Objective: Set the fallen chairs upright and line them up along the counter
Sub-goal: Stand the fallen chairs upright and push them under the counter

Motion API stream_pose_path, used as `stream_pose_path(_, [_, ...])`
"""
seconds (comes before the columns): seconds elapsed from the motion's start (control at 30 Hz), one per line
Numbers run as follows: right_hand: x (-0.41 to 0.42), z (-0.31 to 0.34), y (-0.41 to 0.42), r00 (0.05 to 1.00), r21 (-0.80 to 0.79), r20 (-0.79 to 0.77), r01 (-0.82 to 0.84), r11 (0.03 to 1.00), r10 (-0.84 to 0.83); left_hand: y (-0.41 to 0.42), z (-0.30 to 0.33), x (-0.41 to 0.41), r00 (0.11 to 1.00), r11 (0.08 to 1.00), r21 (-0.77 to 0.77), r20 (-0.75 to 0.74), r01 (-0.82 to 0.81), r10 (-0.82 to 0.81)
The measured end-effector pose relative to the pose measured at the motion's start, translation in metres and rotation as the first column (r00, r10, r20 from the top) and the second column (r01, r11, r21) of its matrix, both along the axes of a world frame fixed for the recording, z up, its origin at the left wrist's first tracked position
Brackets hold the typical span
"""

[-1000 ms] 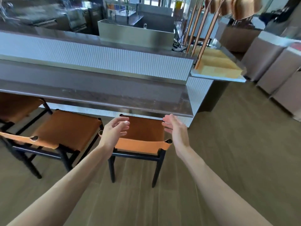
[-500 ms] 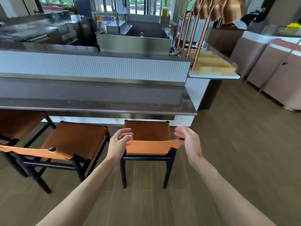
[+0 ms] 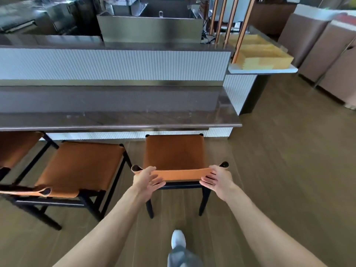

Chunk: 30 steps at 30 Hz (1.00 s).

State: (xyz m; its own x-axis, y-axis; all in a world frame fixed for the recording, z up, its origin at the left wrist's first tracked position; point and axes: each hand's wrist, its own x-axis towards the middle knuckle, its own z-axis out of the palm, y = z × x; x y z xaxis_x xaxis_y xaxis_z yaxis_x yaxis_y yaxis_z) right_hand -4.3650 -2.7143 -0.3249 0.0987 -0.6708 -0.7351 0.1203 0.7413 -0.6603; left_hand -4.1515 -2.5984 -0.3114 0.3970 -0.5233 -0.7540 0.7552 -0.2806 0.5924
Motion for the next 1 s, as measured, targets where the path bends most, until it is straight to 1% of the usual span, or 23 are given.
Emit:
stream_pose_path(0.07, [0.009,-0.027,-0.025,0.997,0.130,0.050,0.060,0.990,-0.067,-0.024,-0.026,0.012,0.975,0.996,0.039,-0.205,-0.081,0.088])
stream_pose_path(0.1, [0.014,-0.040,-0.035,0.993,0.188,0.066,0.088,0.978,-0.102,-0.035,-0.037,0.013,0.957,0.994,0.070,-0.271,-0.084,0.100])
stream_pose_path(0.17, [0.027,-0.065,-0.052,0.982,0.274,0.104,0.123,0.954,-0.156,-0.058,-0.057,0.011,0.941,0.989,0.128,-0.320,-0.072,0.110])
stream_pose_path(0.27, [0.047,-0.094,-0.074,0.974,0.333,0.131,0.134,0.934,-0.186,-0.094,-0.088,0.017,0.938,0.973,0.180,-0.287,-0.145,0.193])
stream_pose_path(0.37, [0.060,-0.107,-0.088,0.978,0.341,0.100,0.138,0.930,-0.182,-0.115,-0.110,0.031,0.934,0.930,0.271,-0.184,-0.251,0.305])
stream_pose_path(0.43, [0.065,-0.116,-0.096,0.973,0.330,0.068,0.185,0.926,-0.219,-0.124,-0.122,0.035,0.930,0.889,0.343,-0.096,-0.303,0.354])
stream_pose_path(0.57, [0.075,-0.127,-0.115,0.943,0.339,0.101,0.266,0.902,-0.316,-0.144,-0.131,0.046,0.903,0.845,0.378,-0.048,-0.378,0.426])
stream_pose_path(0.63, [0.078,-0.131,-0.120,0.939,0.353,0.072,0.291,0.889,-0.336,-0.148,-0.132,0.049,0.896,0.827,0.392,-0.013,-0.403,0.443])
stream_pose_path(0.77, [0.083,-0.131,-0.126,0.921,0.368,0.078,0.330,0.869,-0.382,-0.155,-0.128,0.052,0.897,0.830,0.392,-0.023,-0.398,0.441])
stream_pose_path(1.0, [0.101,-0.132,-0.164,0.933,0.324,0.104,0.296,0.899,-0.344,-0.186,-0.136,0.075,0.912,0.873,0.323,-0.066,-0.365,0.405])
